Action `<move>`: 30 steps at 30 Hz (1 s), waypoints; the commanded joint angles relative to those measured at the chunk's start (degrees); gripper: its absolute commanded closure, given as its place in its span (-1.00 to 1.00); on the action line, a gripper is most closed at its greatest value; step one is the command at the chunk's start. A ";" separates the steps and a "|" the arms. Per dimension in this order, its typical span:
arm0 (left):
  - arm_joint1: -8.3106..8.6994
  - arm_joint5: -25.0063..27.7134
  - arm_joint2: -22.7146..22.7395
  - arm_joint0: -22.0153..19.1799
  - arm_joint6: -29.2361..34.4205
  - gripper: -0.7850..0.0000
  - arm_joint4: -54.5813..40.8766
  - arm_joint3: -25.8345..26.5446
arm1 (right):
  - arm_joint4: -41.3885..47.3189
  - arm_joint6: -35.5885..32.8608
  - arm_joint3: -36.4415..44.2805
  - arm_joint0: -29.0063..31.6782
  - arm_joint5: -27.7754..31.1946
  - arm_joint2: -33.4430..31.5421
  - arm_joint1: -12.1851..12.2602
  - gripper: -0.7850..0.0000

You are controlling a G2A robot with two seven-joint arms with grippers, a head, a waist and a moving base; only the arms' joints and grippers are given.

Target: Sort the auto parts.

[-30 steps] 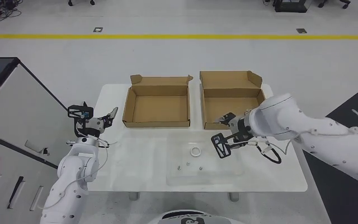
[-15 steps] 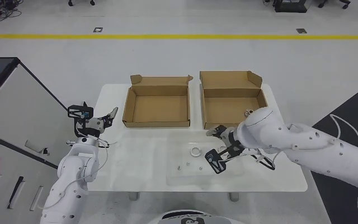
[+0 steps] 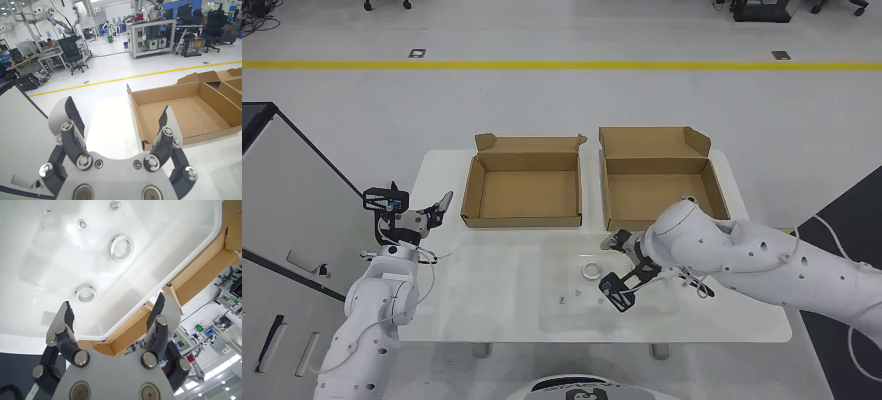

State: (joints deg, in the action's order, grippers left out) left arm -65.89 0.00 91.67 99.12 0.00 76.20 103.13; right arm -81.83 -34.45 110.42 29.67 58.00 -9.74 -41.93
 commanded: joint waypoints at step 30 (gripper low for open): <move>0.00 0.00 0.00 0.00 0.00 -1.00 0.00 0.00 | 2.17 1.82 2.42 0.24 0.00 0.00 5.31 0.12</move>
State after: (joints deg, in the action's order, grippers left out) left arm -65.89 0.00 91.67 99.12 0.00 76.20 103.13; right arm -80.48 -31.92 113.10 29.76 58.00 -9.74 -36.57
